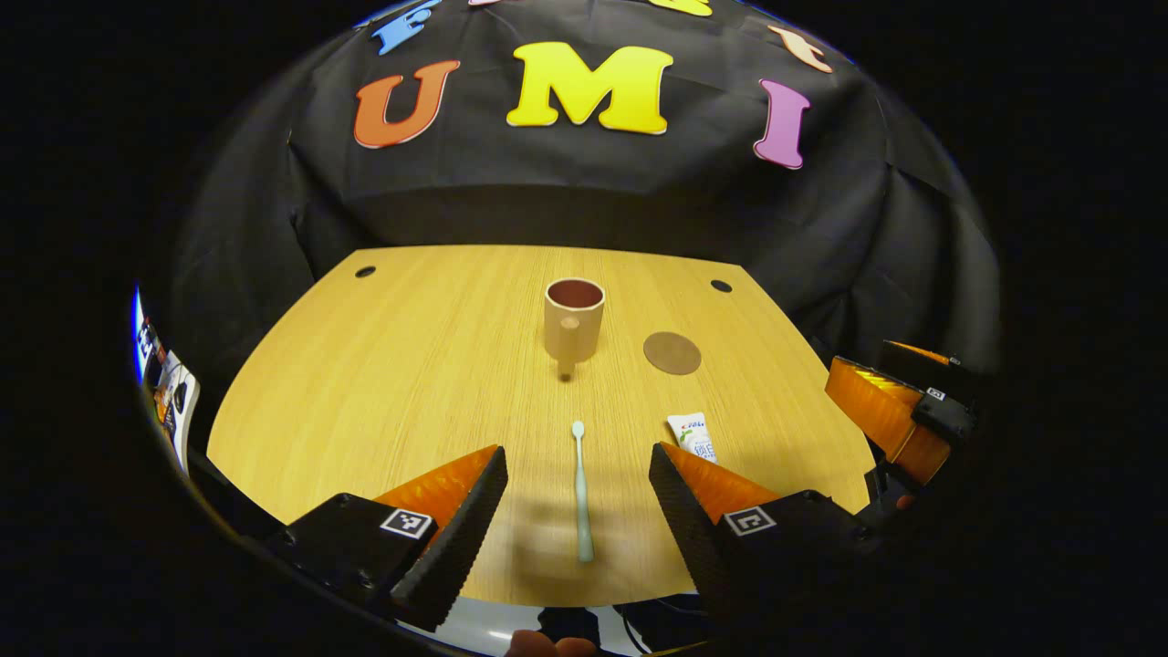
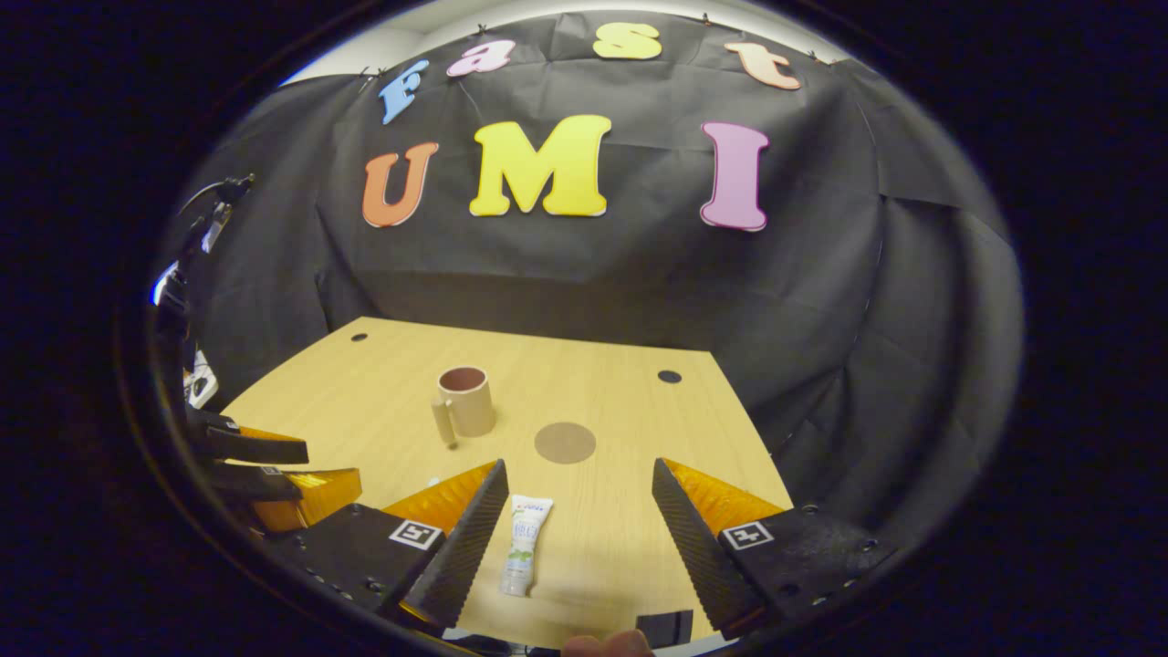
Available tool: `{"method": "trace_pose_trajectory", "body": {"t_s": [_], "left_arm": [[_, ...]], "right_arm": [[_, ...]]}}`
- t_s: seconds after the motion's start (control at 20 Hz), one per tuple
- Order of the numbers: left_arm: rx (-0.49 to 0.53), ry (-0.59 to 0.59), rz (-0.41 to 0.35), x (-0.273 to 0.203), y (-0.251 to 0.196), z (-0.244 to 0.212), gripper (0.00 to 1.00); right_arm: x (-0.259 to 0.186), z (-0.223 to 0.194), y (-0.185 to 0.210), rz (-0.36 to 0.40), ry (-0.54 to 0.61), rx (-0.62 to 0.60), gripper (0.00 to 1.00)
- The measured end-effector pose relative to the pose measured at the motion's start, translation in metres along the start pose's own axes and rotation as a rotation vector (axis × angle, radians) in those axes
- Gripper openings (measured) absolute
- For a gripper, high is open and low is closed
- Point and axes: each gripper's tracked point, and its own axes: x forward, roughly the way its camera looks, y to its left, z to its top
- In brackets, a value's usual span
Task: Put the toothbrush and toothpaste on the desktop into the cup, then pick up the cup and place it on the coaster on the desktop.
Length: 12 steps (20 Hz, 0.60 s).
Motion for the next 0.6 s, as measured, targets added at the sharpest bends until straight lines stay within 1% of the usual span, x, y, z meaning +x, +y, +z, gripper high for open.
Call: {"method": "trace_pose_trajectory", "body": {"t_s": [0.05,0.2,0.25,0.35,0.5,0.6], "left_arm": [[-0.004,0.028,0.002,0.007,0.0,-0.006,1.0],[-0.027,0.095,0.002,0.033,0.004,-0.014,1.0],[-0.039,0.117,0.003,0.042,0.004,-0.017,1.0],[-0.055,0.164,0.009,0.063,0.005,-0.027,1.0],[-0.068,0.209,0.015,0.09,0.007,-0.038,1.0],[-0.062,0.225,0.021,0.1,0.011,-0.04,0.99]], "right_arm": [[0.003,-0.005,0.0,0.001,0.022,-0.006,0.98],[0.008,-0.018,-0.004,0.0,0.066,-0.025,0.98],[0.01,-0.02,-0.004,0.001,0.077,-0.026,0.95],[0.018,-0.026,-0.002,0.008,0.106,-0.03,0.95],[0.027,-0.037,-0.003,0.009,0.137,-0.037,0.95],[0.034,-0.044,-0.002,0.009,0.155,-0.035,0.95]]}}
